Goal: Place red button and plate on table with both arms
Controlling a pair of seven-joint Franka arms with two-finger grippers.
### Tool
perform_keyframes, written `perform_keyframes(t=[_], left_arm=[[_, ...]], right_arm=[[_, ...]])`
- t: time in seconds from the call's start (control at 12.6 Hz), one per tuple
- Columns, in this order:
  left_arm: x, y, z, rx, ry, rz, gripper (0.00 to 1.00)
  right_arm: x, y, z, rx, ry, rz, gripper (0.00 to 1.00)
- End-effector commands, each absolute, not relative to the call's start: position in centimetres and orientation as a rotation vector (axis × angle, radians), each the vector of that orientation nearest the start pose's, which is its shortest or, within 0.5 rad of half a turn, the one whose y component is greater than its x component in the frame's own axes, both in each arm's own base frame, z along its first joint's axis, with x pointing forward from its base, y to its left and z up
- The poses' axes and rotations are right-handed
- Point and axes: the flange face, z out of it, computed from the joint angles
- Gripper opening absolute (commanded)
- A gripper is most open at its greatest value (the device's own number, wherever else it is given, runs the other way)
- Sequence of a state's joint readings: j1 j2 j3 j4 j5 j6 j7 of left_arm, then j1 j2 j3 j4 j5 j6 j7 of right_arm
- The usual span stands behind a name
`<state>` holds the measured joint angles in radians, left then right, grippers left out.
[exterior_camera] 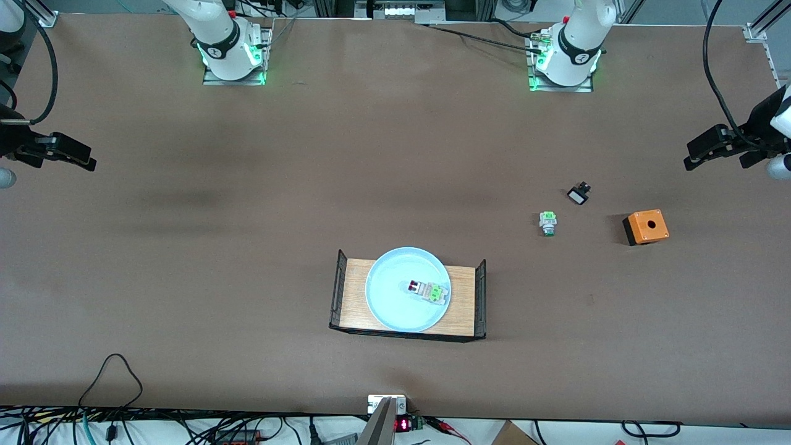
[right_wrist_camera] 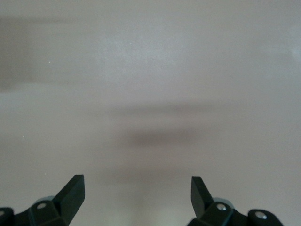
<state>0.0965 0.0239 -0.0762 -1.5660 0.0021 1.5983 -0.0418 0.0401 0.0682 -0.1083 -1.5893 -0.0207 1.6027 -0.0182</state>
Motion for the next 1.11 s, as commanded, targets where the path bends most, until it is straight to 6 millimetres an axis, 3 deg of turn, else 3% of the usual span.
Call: perform_keyframes(t=[0.0,0.16,0.48,0.79,1.03], left_arm=[[56.1,1.2,61.7,-3.124,-0.124,-0.003,1.0],[56.0,1.3,61.9,-3.122,-0.132,-0.006,1.0],[57.0,0.6,60.0,-3.149,-0.158,0.049,1.0],[58.1,-3.2,58.0,-3.149,-0.223,0.087,1.0],[59.5,-7.4,56.6,-3.125,-0.478,0.118,1.0]], right_arm=[[57.1,-3.9,58.7,-3.158,0.069,0.083,1.0],[57.2,-3.9,58.6,-3.158,0.069,0.078,1.0],[57.3,-3.9,58.6,-3.159,0.071,0.074,1.0],[57.3,-3.9,58.7,-3.16,0.076,0.066,1.0],[57.9,-4.1,59.3,-3.163,0.08,-0.03,1.0]])
